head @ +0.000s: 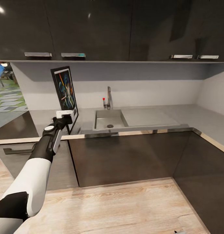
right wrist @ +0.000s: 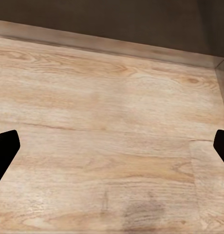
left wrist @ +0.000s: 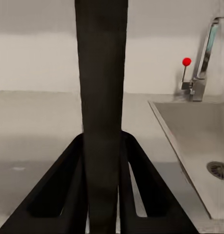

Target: Pick up the poster from the kitchen countertop and hang it on one of the wall nails in the kitchen.

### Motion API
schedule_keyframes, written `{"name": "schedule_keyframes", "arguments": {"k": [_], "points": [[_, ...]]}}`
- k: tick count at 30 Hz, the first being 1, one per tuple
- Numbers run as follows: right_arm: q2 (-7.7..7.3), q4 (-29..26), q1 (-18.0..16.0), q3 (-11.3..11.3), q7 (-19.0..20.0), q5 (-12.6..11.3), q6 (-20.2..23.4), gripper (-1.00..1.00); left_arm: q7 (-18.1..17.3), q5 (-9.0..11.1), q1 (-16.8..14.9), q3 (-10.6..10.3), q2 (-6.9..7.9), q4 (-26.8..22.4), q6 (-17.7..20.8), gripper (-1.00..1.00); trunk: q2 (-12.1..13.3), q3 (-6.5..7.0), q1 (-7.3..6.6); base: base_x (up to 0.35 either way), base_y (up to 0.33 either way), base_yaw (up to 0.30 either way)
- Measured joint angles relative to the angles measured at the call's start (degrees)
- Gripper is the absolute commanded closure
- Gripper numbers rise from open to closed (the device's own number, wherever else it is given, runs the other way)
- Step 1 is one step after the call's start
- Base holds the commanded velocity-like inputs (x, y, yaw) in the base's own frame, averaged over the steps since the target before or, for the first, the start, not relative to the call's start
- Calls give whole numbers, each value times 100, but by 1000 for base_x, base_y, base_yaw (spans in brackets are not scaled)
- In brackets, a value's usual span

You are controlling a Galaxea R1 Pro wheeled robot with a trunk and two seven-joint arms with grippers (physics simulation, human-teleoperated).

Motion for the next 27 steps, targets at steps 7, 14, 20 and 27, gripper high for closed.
{"name": "schedule_keyframes", "arguments": {"k": [7,14,20,27], "points": [[0,1,0,-3,0,-1,4,-100,-818,-6,1,-12,-3,13,8,100,0,0,0,0,0,0],[0,1,0,-4,0,-1,5,-100,-1555,-11,1,-13,-2,13,22,100,0,0,0,0,0,0],[0,1,0,-4,0,-1,5,-100,-2165,-17,1,-19,-5,31,27,100,0,0,0,0,0,0],[0,1,0,-4,0,-1,5,-100,-2593,-22,1,-23,-5,53,34,100,0,0,2,-111,0,0]]}}
